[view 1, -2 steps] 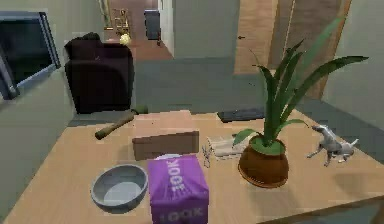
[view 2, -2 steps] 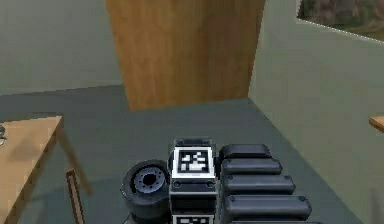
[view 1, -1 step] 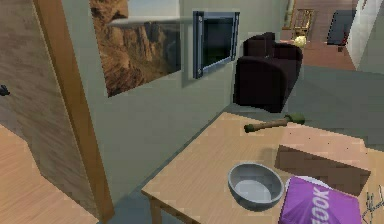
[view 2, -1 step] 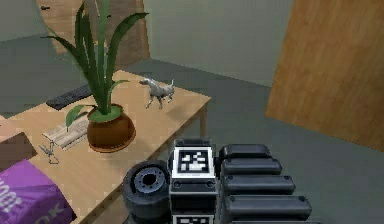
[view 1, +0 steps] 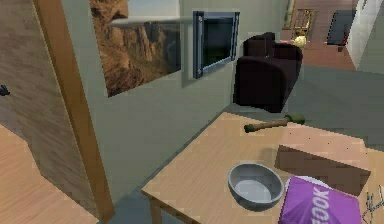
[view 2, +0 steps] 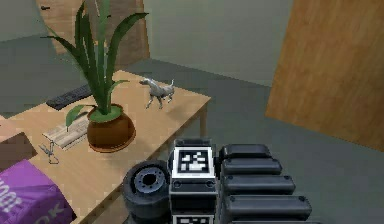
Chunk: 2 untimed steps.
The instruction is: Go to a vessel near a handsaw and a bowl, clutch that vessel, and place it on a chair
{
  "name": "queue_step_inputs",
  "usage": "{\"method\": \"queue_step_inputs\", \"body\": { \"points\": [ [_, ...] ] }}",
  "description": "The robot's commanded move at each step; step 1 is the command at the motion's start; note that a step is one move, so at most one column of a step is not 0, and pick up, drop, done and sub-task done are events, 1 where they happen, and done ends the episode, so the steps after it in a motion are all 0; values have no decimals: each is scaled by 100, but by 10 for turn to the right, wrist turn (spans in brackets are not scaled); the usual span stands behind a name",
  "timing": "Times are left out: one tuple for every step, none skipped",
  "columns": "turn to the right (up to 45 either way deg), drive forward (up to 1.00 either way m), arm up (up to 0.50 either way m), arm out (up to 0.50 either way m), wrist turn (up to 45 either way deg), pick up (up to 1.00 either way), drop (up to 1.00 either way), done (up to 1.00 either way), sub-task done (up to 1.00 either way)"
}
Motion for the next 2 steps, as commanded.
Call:
{"method": "queue_step_inputs", "body": {
  "points": [
    [0,0,0,26,0,0,0,0,0],
    [0,0,0,0,390,0,0,0,0]
  ]
}}
